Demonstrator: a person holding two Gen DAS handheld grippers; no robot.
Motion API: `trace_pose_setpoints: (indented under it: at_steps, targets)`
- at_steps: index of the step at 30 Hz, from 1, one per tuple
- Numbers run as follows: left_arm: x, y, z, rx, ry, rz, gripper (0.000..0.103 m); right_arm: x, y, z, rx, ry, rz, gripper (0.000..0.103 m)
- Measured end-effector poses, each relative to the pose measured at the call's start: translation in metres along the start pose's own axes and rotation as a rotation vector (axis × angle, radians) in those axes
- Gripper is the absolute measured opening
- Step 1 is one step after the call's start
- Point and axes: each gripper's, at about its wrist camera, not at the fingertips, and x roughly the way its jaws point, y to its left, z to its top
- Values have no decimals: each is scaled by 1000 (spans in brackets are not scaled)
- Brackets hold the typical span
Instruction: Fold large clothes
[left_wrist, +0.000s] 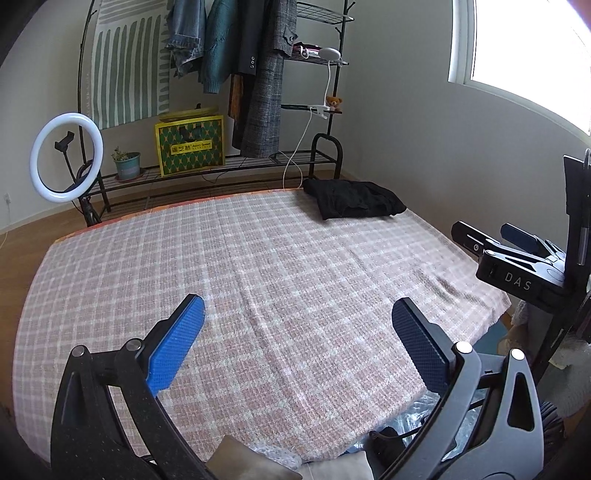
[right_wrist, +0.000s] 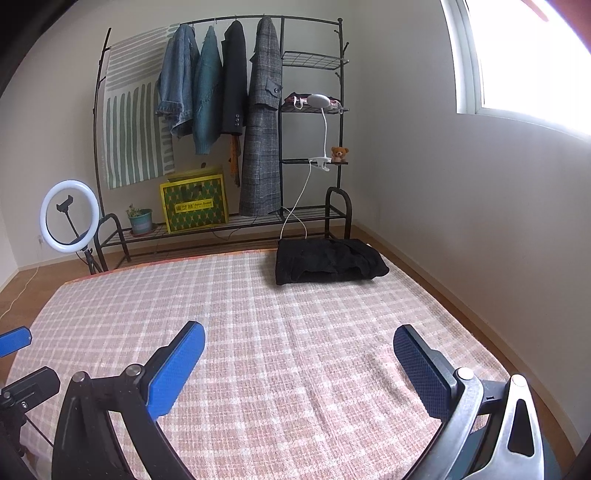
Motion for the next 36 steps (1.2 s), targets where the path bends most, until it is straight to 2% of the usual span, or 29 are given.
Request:
trace_pose_setpoints:
  at_steps: [36]
  targets:
    - [-6,-2,0,3,0,1,103,-1,7,-7,-5,6,3,103]
